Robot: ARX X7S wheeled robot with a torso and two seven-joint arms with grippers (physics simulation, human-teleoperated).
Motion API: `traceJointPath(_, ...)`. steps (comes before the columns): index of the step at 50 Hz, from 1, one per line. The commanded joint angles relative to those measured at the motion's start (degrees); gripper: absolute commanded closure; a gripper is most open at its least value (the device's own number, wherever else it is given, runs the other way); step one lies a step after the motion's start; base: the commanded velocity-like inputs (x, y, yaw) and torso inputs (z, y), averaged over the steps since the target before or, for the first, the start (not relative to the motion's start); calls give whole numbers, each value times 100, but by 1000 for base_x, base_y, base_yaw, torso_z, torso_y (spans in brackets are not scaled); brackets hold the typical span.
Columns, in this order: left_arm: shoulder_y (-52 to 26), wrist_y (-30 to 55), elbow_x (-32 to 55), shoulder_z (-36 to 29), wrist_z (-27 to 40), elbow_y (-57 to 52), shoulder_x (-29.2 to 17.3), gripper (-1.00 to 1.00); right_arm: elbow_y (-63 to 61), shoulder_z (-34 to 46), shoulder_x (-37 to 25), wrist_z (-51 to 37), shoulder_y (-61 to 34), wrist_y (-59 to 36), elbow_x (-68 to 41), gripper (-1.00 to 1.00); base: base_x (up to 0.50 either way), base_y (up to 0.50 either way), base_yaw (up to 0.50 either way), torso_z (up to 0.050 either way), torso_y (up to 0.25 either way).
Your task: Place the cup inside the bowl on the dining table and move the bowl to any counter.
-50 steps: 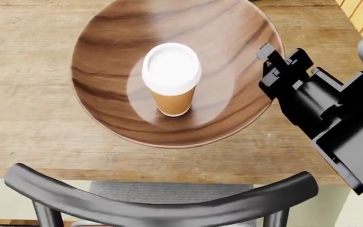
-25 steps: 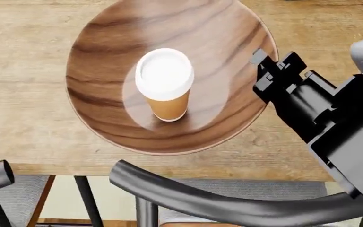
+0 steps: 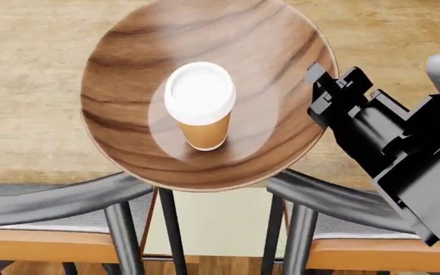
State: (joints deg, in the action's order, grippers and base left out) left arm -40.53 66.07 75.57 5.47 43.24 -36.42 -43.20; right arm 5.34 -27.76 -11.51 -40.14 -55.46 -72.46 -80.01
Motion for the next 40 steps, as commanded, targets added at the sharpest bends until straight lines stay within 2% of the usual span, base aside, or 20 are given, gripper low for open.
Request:
traceJointPath(1, 16, 41, 5, 22, 61, -23, 14, -100, -35, -39, 4, -2, -25, 77, -196, 100, -202, 500, 0, 0, 0)
traceJointPath(11, 42, -1, -29, -16, 87, -34, 37, -100, -40, 8, -10, -47, -25, 89, -264, 100, -203, 500, 0, 0, 0)
traceJointPath(20, 180, -55, 84, 181, -39, -38, -145, -100, -19, 62, -17, 10, 28, 150, -251, 100, -203, 500, 0, 0, 0)
traceJointPath(40, 153, -107, -1, 25, 14, -40, -64, -100, -57, 117, -45, 9, 112, 232, -326, 100, -204, 500, 0, 0, 0)
